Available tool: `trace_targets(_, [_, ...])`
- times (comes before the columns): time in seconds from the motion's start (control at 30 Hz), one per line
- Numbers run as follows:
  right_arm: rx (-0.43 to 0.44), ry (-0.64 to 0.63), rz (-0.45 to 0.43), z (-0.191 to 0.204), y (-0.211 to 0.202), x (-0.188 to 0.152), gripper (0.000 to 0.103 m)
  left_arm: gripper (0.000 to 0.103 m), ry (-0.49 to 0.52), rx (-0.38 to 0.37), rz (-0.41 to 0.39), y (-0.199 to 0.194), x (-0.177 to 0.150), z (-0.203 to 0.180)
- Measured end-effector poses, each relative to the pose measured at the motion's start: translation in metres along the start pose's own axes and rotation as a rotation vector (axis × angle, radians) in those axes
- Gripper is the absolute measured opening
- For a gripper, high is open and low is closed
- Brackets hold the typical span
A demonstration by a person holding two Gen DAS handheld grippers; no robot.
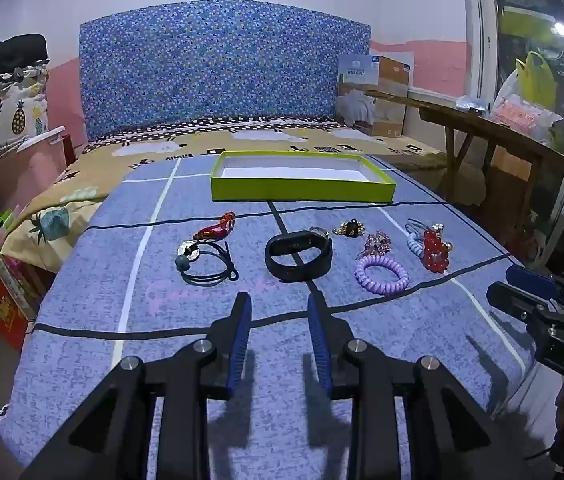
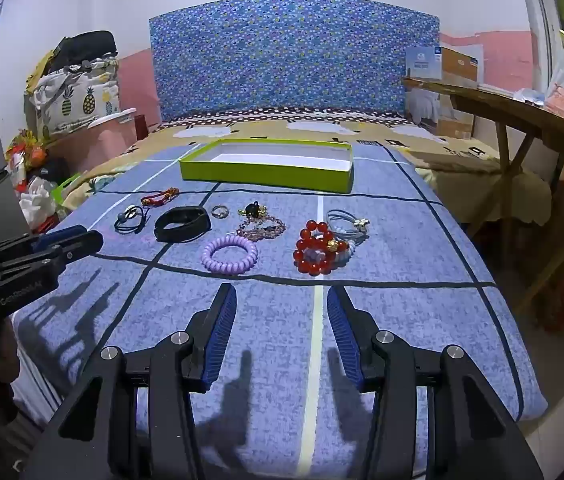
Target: Organize jewelry
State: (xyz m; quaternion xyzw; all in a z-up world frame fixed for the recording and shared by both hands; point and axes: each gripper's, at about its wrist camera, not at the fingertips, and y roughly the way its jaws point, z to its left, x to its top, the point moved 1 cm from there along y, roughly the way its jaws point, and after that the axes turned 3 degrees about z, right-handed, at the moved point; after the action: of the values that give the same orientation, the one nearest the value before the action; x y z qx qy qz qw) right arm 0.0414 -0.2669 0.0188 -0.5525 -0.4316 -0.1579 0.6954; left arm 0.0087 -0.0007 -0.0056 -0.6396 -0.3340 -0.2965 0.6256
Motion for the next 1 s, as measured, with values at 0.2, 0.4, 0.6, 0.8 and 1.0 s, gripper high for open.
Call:
trace_targets(0.2, [0.002,-0.001,-0.016,0.0003,-0.0018,0.0001,0.048,0.03,-0.021,-0.01,-0.006,-0.0053,-0.0011,0.0041])
trace_targets(0.4, [0.001,0.002,-0.013,0.0003,-0.0009,0.0009,0.048,0.03,-0.047,-0.027,0.02,0.0001,-0.0032,0.0081])
trace_targets(0.6, [0.001,0.004,-0.011,-0.0008,0.0008,0.0002,0.048,0.03,-0.038,-0.021,0.024,0.0012,-0.0036,0.0057])
trace_targets(0.8, [0.001,0.002,-0.01,-0.0009,0.0003,0.0007,0.048,0.03,-0.026,-0.019,0.018,0.0014,-0.0039,0.0038])
trace_targets(1.0, [0.0,0.002,-0.008,-0.0009,0.0015,0.0005,0.048,0.03,-0.019,-0.015,0.013,0.0002,-0.0039,0.0028])
